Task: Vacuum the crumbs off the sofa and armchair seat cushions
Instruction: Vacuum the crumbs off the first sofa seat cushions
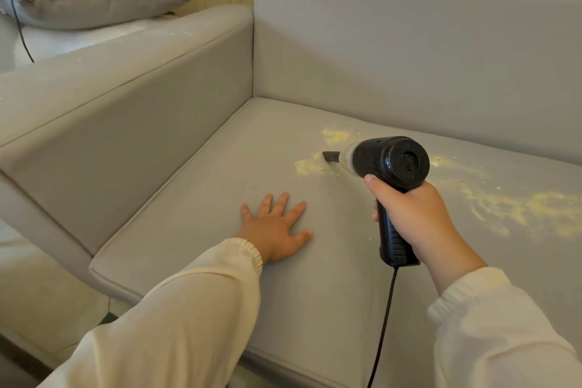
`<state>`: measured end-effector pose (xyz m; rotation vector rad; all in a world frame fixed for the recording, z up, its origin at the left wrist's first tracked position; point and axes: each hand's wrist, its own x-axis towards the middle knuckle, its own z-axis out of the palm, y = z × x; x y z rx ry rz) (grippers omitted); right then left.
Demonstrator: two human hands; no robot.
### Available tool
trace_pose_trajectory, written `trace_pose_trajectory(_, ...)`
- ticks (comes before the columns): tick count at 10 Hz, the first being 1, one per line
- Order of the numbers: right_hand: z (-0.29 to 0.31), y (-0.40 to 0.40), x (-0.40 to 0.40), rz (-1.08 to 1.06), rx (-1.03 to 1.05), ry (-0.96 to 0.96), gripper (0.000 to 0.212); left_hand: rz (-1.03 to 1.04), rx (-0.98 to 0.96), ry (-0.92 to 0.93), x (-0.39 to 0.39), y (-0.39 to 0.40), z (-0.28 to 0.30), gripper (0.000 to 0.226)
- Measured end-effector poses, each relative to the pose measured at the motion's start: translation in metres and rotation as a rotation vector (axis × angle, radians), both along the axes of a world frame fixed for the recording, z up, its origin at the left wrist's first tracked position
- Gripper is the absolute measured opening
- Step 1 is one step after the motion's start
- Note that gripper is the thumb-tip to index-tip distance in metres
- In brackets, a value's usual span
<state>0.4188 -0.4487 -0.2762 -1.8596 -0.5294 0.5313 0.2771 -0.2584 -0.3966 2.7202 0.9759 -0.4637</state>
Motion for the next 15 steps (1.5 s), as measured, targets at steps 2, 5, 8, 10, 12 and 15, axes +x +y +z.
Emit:
trace_pose_trajectory(2,-0.002,0.009,-0.003,0.026,0.013,0.026,0.021,0.001,-0.010,0.003,0.001,0.001,0.001,0.075)
trace_pose_trajectory(5,0.006,0.003,-0.012,0.104,-0.042,0.009,0.025,0.004,-0.016,0.001,0.003,0.002,0.002,0.075)
trace_pose_trajectory(8,0.007,-0.023,-0.001,-0.059,0.010,0.039,0.026,-0.048,-0.025,-0.022,0.012,-0.011,0.000,0.072)
trace_pose_trajectory(10,0.009,-0.019,-0.005,-0.001,-0.008,0.085,0.025,-0.050,-0.023,-0.012,0.010,-0.012,0.000,0.073)
trace_pose_trajectory(12,0.009,-0.012,-0.012,0.066,-0.050,-0.003,0.024,-0.055,-0.031,-0.017,0.010,-0.010,0.000,0.072)
trace_pose_trajectory(15,0.013,-0.014,-0.021,0.155,-0.080,-0.012,0.026,-0.057,-0.026,0.000,0.011,-0.011,0.001,0.073)
